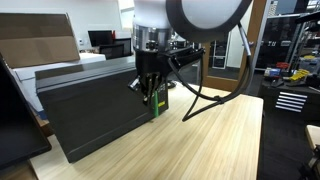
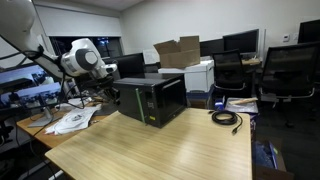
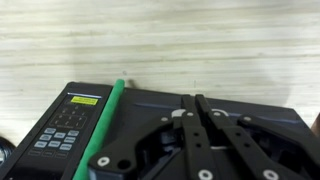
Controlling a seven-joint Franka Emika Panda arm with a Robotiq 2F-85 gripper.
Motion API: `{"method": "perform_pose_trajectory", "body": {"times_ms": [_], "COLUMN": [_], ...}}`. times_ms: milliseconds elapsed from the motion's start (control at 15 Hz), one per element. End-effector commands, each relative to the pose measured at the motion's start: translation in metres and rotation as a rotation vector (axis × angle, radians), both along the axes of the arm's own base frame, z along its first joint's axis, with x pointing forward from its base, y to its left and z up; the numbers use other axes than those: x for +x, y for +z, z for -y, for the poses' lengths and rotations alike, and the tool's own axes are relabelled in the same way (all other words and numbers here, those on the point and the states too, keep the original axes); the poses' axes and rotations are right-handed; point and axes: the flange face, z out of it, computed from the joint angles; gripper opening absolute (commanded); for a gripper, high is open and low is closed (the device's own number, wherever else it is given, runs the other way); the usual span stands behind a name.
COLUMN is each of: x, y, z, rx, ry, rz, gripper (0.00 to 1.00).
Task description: Close the microwave door fully
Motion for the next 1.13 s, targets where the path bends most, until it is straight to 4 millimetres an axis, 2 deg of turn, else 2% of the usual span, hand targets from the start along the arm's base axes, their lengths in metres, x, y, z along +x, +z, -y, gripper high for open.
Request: {"method": "perform_pose_trajectory", "body": {"times_ms": [0,267,467,600,933,1000,1067], "x": [-0.021,-0.042,-0.058,-0.070,-0.102,-0.115,-0.098], "y": [0.030,0.056,0.068,0.072,0.079,0.082,0.076], "z": [0.000,0.000,-0.004,-0.007,-0.009,-0.006,-0.010], "rx": [0.022,-0.011,-0.040,-0.048,-0.077,-0.087,-0.103], "ry": [-0.003,-0.017,-0.014,-0.008,-0.018,-0.022,-0.022], "rz": [-0.134,-0.219,-0.266,-0.298,-0.343,-0.350,-0.337], "gripper": [0.40,0.66,0.88,0.98,1.00,1.00,1.00]}}
